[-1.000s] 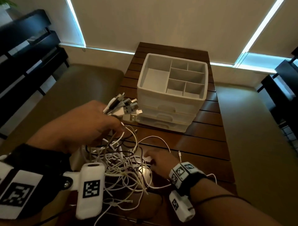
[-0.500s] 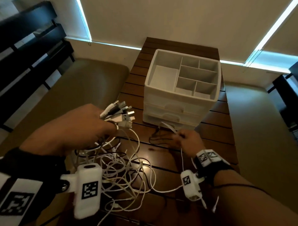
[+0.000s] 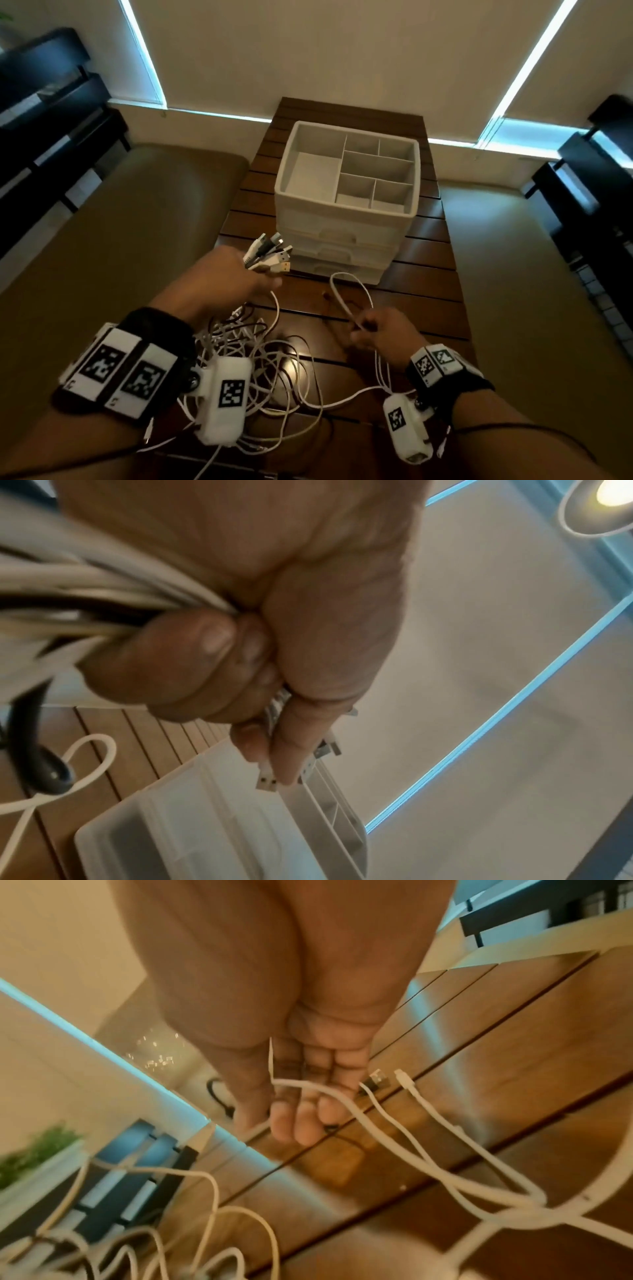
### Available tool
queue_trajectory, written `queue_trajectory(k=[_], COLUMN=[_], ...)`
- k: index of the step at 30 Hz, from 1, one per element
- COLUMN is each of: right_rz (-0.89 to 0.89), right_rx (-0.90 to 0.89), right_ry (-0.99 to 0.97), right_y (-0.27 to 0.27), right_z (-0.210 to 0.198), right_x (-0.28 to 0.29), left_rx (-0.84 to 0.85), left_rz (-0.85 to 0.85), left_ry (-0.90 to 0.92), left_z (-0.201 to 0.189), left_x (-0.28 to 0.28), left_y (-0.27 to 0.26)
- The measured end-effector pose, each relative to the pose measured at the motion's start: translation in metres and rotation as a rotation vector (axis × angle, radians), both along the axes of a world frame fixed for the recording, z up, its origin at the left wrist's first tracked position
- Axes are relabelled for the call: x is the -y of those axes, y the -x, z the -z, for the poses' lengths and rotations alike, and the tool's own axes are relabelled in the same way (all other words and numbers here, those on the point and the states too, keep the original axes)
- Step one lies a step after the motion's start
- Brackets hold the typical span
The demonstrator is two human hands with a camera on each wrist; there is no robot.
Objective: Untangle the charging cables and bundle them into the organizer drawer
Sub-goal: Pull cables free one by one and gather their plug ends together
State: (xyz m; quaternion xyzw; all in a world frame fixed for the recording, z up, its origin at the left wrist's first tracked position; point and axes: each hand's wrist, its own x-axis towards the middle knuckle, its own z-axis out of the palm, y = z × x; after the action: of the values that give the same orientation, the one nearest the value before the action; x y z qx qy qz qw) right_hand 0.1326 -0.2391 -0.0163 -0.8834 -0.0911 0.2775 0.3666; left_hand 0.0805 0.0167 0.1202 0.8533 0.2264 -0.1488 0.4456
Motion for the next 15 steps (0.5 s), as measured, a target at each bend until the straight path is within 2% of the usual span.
queue_trajectory(k=[3,6,8,12,15], right_rz=[-0.174,-0.176,-0.110,0.193,0.158], right_rx=[-0.143,-0.215,-0.148,0.137,0.188], right_ry=[0.154,0.166,0.225,0.398,0.392], right_y=[0.011,0.012,0.004,-0.029,-0.051], right_z=[0.012,0.021,0.027,0.043,0.056], right_x=[0.004,0.008,0.012,0.018,0.015], left_rx=[0.027,0.018,0.013,0.027,0.025], left_rz=[-0.063,-0.047,-0.041,-0.034,-0.006], left_ry=[0.064,0.098,0.117,0.134,0.164], left_z=[0.007,0.012,0.016,0.022,0.025], left_x=[-0.001,-0.003,-0.004,-0.005,-0.002], left_y=[-0.002,-0.003,-0.004,-0.007,-0.010])
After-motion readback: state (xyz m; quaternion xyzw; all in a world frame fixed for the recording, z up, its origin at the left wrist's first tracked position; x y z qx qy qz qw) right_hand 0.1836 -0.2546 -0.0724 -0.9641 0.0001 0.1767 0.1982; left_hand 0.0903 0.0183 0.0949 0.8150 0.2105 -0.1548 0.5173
